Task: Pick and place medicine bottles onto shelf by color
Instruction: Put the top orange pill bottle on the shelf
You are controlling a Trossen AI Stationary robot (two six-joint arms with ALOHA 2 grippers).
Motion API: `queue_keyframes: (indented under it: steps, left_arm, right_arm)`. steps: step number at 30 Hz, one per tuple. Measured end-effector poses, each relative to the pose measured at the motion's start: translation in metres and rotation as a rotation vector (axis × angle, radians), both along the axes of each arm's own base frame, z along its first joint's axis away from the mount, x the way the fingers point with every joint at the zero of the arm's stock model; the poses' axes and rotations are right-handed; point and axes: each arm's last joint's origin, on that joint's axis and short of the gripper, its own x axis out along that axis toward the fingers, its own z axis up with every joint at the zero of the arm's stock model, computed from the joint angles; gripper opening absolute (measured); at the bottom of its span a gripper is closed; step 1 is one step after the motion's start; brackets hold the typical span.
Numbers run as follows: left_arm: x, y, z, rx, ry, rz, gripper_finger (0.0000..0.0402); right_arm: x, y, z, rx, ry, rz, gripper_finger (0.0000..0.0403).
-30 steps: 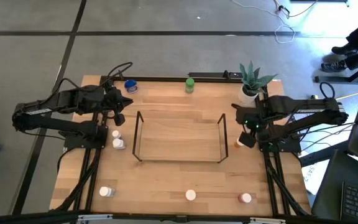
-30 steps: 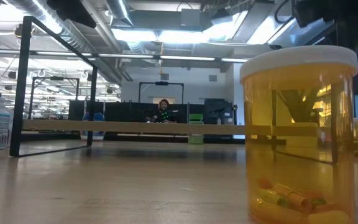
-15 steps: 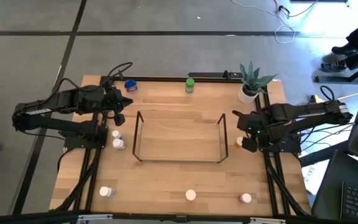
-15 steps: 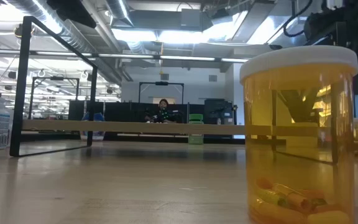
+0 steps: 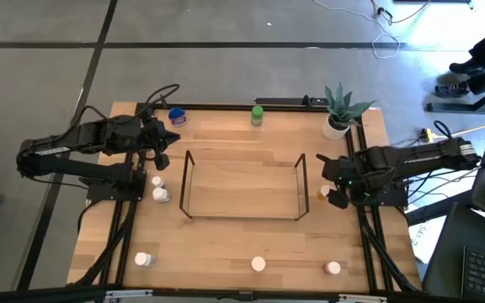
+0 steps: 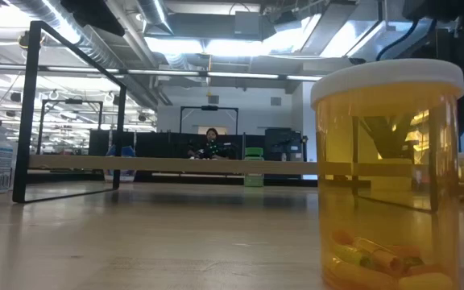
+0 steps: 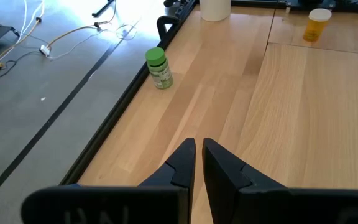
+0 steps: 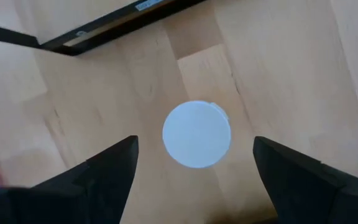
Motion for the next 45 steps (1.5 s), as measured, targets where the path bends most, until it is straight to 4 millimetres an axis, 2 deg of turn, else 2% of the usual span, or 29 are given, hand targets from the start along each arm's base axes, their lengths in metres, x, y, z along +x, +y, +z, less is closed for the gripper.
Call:
queue_keyframes:
  steps: [9,33,37,45]
  left_arm:
    - [0.0,0.0,0.0,0.0,0.0,0.0,0.0025]
    - [0.0,0.0,0.0,0.0,0.0,0.0,0.0025]
    - [0.0,0.0,0.0,0.0,0.0,0.0,0.0025]
    - [0.0,0.0,0.0,0.0,0.0,0.0,0.0025]
  right_arm:
    - [0.002,0.0,-0.018,0.008,-0.015,-0.032,0.0318]
    - [0.016,0.002,-0.037,0.005,0.113,-0.082,0.0318]
    - [0.018,0.002,-0.039,0.004,0.119,-0.083,0.0305]
    - [0.018,0.002,-0.039,-0.004,0.12,-0.084,0.0251]
